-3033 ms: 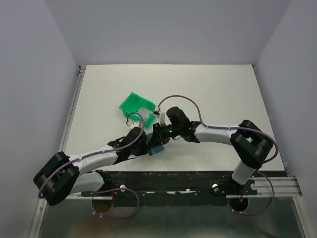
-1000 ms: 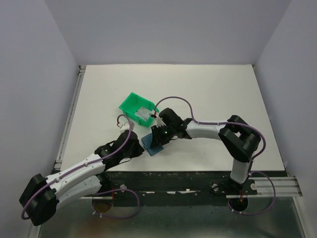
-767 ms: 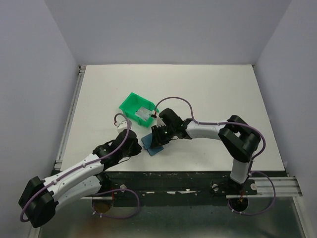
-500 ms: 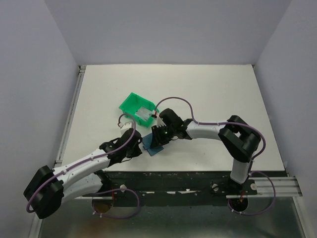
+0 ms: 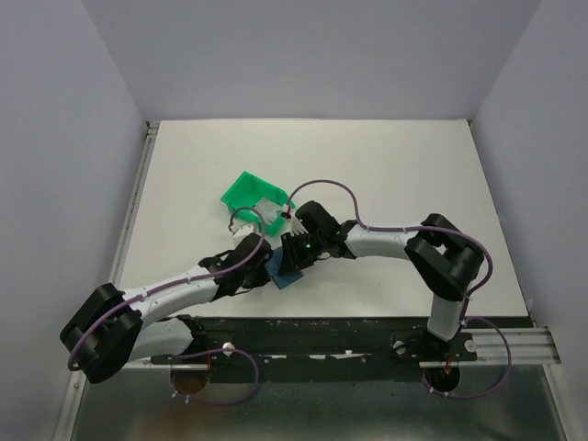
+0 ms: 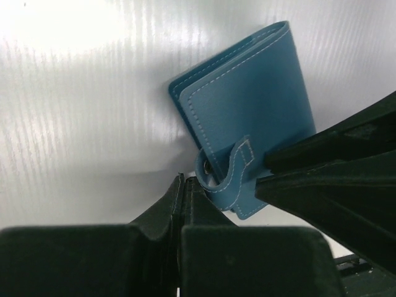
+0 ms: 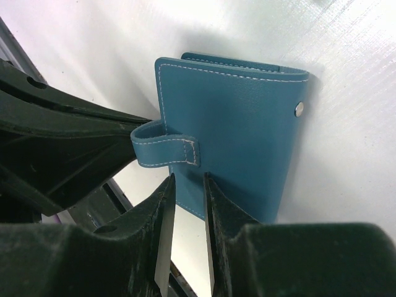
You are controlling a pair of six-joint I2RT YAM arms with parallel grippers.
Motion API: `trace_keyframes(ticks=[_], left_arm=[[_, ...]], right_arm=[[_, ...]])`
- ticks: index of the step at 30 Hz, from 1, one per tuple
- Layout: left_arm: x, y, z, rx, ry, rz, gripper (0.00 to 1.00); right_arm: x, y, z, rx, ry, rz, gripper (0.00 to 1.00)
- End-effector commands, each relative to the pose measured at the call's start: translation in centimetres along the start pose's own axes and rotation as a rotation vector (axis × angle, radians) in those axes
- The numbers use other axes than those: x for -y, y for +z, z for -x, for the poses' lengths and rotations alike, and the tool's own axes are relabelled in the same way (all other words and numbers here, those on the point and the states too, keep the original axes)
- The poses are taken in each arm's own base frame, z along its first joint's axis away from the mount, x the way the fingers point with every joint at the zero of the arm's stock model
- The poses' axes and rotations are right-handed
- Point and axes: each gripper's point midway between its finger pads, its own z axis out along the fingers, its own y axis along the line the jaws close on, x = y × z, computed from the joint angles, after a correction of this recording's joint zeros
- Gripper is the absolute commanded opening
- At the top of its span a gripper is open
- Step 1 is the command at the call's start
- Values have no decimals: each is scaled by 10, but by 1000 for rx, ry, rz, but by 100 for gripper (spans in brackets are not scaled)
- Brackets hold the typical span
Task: Put the credit cards into the card holder
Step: Close the card holder at the center of the board.
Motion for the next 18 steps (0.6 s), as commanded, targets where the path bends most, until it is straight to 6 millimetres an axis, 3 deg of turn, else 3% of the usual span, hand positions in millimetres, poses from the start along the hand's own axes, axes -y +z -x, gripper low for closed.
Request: trace_keyframes(ticks=[1, 7, 18], left_arm=[[21, 0, 22, 57, 15, -44, 0], [39, -7, 38, 98, 29, -94, 0], [70, -40, 69, 180, 37, -208, 0]], right_arm=[[50, 10, -47, -114, 45, -177, 34], [53, 11, -53, -125, 50, -187, 34], [56, 14, -58, -136, 69, -187, 34]])
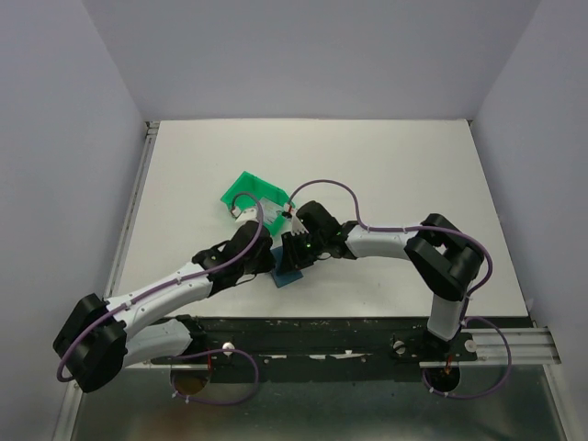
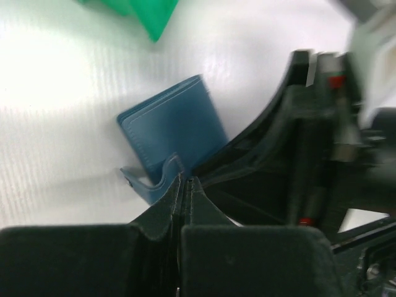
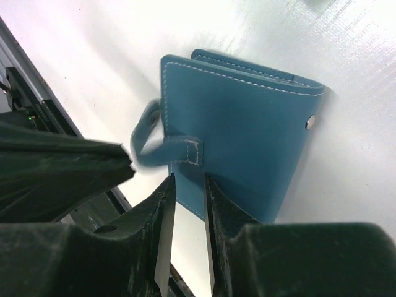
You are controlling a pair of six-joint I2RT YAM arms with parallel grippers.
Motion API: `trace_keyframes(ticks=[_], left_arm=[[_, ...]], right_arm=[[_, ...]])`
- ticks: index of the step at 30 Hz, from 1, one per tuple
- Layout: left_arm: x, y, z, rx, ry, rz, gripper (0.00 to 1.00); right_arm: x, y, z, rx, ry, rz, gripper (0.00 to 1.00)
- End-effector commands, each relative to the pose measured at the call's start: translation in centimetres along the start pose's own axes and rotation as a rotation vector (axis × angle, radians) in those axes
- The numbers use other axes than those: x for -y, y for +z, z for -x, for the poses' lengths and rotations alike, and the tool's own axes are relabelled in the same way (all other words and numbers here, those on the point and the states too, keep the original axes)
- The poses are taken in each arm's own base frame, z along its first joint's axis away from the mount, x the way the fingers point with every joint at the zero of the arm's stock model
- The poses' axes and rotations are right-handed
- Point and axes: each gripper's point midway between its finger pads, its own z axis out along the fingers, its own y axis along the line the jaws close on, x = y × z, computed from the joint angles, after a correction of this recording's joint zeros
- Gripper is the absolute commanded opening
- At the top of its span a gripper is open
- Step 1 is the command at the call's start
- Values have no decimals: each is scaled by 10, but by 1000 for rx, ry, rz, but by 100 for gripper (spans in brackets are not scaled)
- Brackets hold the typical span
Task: Put the credit cards into the card holder
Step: Close the card holder at the center of the board.
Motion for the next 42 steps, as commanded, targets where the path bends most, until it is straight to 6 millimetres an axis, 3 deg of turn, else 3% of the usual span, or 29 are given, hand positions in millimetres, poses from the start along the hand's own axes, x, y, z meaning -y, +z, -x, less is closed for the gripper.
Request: trace_keyframes(ticks=[1, 9, 17, 25, 29, 35, 38, 42], left_arm=[[36, -15, 36, 98, -1, -114, 0], [35, -20, 39, 104, -2, -110, 0], [12, 3, 0, 18, -34, -75, 0], [-7, 23, -21, -33, -32, -12, 0], [-14, 30, -30, -62, -31, 19, 0], [-20, 33, -39, -81, -34, 27, 0], [-25, 33, -43, -89, -35, 37, 0], [-29, 34, -48, -95, -38, 44, 0]], right_arm=[[57, 11, -60, -153, 59, -195, 34], [57, 12, -62, -158, 66, -196, 34], [49, 7, -54, -130, 77, -177, 34], [40, 5, -50, -119, 89, -143, 34], [25, -6, -42, -95, 73, -108, 44], [6, -39, -19, 2, 56, -115, 61], [14, -52, -14, 36, 57, -170, 65], [43, -63, -15, 67, 116, -236, 70]])
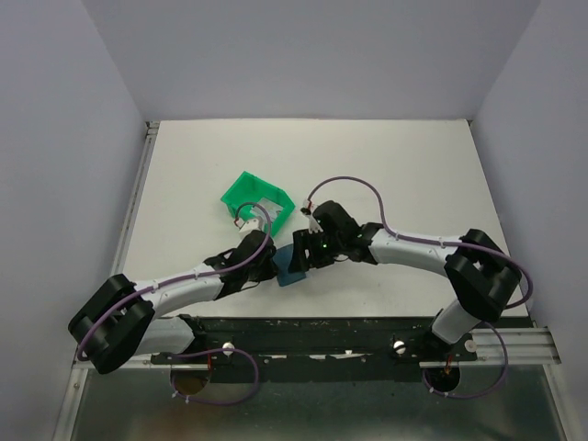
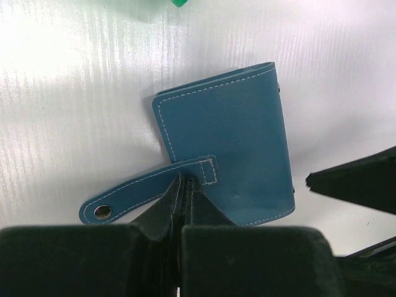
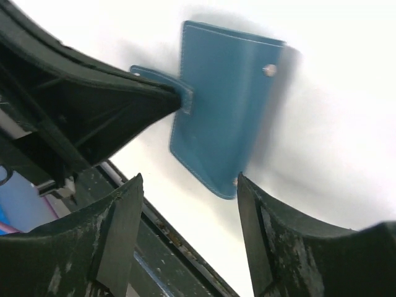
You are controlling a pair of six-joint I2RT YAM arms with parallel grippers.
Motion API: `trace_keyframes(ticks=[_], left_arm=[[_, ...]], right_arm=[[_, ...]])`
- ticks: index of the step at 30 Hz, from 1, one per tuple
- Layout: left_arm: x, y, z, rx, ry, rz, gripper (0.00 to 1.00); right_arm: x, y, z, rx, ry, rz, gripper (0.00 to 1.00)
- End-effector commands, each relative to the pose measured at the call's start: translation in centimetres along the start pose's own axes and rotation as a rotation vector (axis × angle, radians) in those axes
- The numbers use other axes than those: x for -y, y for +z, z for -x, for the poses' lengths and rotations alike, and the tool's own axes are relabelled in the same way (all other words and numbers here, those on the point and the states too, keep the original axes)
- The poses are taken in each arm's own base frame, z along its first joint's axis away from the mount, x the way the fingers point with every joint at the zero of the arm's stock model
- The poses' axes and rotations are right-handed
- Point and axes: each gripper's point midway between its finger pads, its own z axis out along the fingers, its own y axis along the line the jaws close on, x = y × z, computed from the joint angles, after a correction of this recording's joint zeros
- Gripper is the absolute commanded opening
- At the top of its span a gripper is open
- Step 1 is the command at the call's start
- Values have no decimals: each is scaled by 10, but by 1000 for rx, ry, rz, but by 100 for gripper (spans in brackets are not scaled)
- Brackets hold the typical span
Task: Put the credit cards into the card holder
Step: Close the card holder at the center of the board, then turn over the card holder at the center of the board.
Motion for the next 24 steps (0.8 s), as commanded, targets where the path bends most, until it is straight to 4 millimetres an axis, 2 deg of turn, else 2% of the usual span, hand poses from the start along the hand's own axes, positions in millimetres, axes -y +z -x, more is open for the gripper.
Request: trace_keyframes(ticks=[1, 3, 6, 14, 17, 21, 24], left_arm=[[-23, 2, -23, -68, 6, 55, 0], [-25, 2, -25, -71, 5, 59, 0], [-28, 3, -29, -79, 1, 62, 0], [-29, 4, -31, -86, -1, 62, 0], [-28, 4, -31, -86, -2, 61, 0], [-27, 5, -31, -87, 0, 60, 0], [-26, 6, -32, -91, -1, 55, 0]], right_arm=[[50, -9, -13, -7, 77, -150, 71], [59, -8, -12, 0, 110, -131, 72], [58, -2, -8, 6, 132, -56, 73], [21, 19, 1, 9, 161, 237, 70], [15, 24, -1, 1, 187, 290, 64], [11, 24, -1, 9, 206, 325, 48], [9, 21, 0, 19, 202, 332, 40]])
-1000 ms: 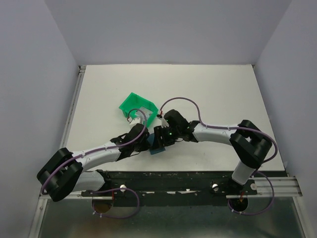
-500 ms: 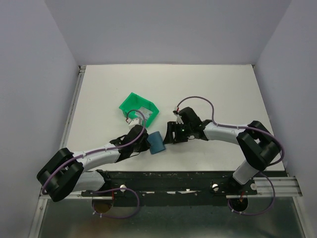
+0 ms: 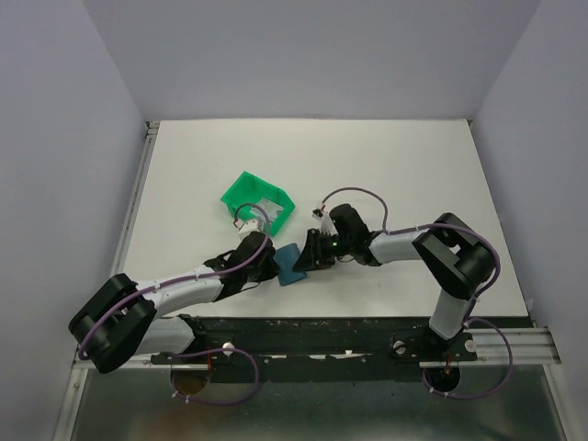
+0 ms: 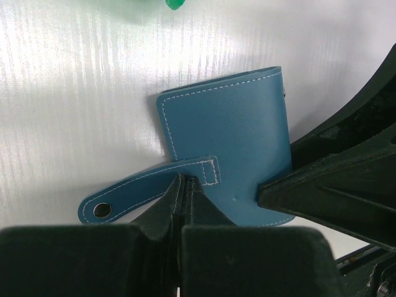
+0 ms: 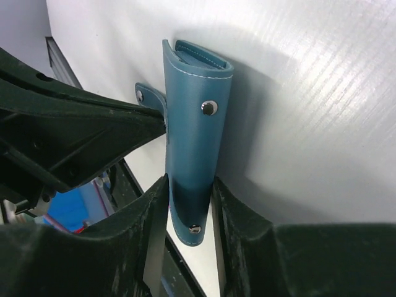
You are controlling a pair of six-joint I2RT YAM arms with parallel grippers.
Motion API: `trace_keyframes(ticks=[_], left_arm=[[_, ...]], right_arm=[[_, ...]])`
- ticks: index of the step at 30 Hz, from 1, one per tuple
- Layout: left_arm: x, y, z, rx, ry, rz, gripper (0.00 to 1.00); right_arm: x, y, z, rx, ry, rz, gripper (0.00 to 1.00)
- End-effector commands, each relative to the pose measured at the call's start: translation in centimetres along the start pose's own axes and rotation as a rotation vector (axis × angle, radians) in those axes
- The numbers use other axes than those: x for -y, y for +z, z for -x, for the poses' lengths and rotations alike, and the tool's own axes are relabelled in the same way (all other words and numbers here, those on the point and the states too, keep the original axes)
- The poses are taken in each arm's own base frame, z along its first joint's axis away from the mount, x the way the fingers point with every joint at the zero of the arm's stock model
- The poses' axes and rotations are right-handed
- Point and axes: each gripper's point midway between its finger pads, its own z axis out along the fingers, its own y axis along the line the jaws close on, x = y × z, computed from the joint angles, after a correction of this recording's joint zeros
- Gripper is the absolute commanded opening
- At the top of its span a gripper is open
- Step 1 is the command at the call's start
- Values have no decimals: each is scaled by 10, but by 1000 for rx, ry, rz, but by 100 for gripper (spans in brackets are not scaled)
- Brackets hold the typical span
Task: Put the credit cards into the card holder
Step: Turn over the card holder at the center of the board.
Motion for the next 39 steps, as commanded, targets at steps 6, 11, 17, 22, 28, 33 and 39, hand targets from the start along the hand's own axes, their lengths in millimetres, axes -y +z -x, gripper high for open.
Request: trace_keyframes(ticks=[6, 11, 17, 22, 28, 33, 39], left_arm=[[-19, -4, -19, -86, 32, 68, 0], [-2, -26, 13, 19, 43, 30, 0], [0, -42, 33, 78, 78, 42, 0], [-6, -41, 28, 67, 72, 55, 0], [-13, -41, 20, 53, 50, 58, 0], [-17, -43, 18, 52, 48, 66, 0], [-18, -40, 14, 35, 43, 72, 0]], right_arm=[[-14, -23, 9, 66, -59, -37, 6], [-1, -84, 31, 128, -183, -390, 0], [26, -159, 39, 36, -271, -815, 0], [44, -188, 32, -36, -260, -1021, 0], [50, -178, 21, -134, -298, -1125, 0], [40, -150, 10, -168, -342, -1071, 19], [12, -114, -4, -155, -368, -866, 59]])
